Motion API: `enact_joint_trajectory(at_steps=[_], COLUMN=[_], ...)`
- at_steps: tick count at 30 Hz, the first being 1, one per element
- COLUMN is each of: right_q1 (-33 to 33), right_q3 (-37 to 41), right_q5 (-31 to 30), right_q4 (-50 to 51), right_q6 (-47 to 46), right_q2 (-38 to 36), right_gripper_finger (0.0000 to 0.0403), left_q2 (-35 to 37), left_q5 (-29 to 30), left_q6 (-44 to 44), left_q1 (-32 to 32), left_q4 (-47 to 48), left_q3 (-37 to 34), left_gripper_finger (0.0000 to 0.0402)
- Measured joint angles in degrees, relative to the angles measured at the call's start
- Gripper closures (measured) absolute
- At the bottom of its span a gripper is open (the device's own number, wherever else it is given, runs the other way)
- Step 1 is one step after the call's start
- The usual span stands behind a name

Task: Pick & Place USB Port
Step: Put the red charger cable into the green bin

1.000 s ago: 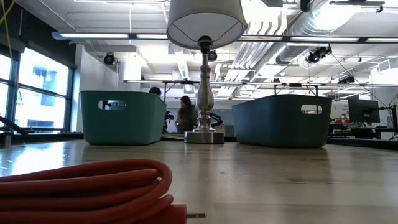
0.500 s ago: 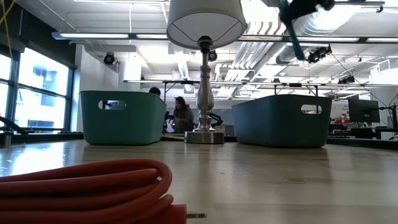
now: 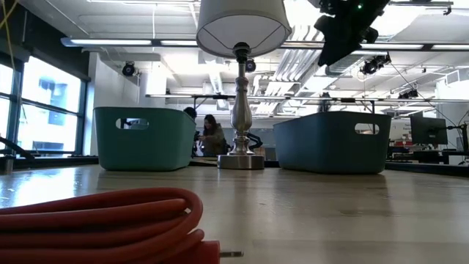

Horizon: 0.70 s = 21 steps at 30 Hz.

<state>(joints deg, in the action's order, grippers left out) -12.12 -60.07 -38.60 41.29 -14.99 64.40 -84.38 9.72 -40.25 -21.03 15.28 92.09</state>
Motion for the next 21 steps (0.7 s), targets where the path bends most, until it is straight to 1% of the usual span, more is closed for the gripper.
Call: enact_joint_trajectory(at_steps=[4,7,10,13,17,19,21], right_q1=[0.03,0.44,1.60,3.43,6.88,8.92,11.22], right_q3=[0.00,0.00,0.00,-0.02,-0.02,-0.04,-0.04], right_q5=[-0.55,-0.45,0.77,5.85,12.40,14.28,15.65], right_q4=[-1.22,-2.47,-2.88,-3.00,-3.00,-3.02,-3.00], right_q6=[-0.02,0.49,1.97,3.49,3.61,3.66,3.67], right_q2=[0.09,-0.74,-2.27,-4.20,-6.85,-7.70,-8.17], right_gripper_finger=[0.0185,0.0142,0.0112,0.0100,0.0097,0.0097,0.0097], left_q2=[0.00,0.00,0.00,0.13,0.83,0.76,0.68], left_q5=[1.81,4.40,7.74,10.01,11.50,9.61,4.74], left_q6=[0.00,-0.31,-0.41,1.45,9.62,15.37,20.84], left_q1=[-1.36,-2.09,-2.77,-3.35,-3.93,-4.09,-4.62], left_q4=[1.36,2.35,4.38,10.53,22.39,28.96,34.15], left_q3=[0.00,0.00,0.00,-0.01,-0.04,-0.07,-0.07], left_gripper_finger=[0.0262,0.0262,0.0262,0.0262,0.0262,0.0262,0.0262])
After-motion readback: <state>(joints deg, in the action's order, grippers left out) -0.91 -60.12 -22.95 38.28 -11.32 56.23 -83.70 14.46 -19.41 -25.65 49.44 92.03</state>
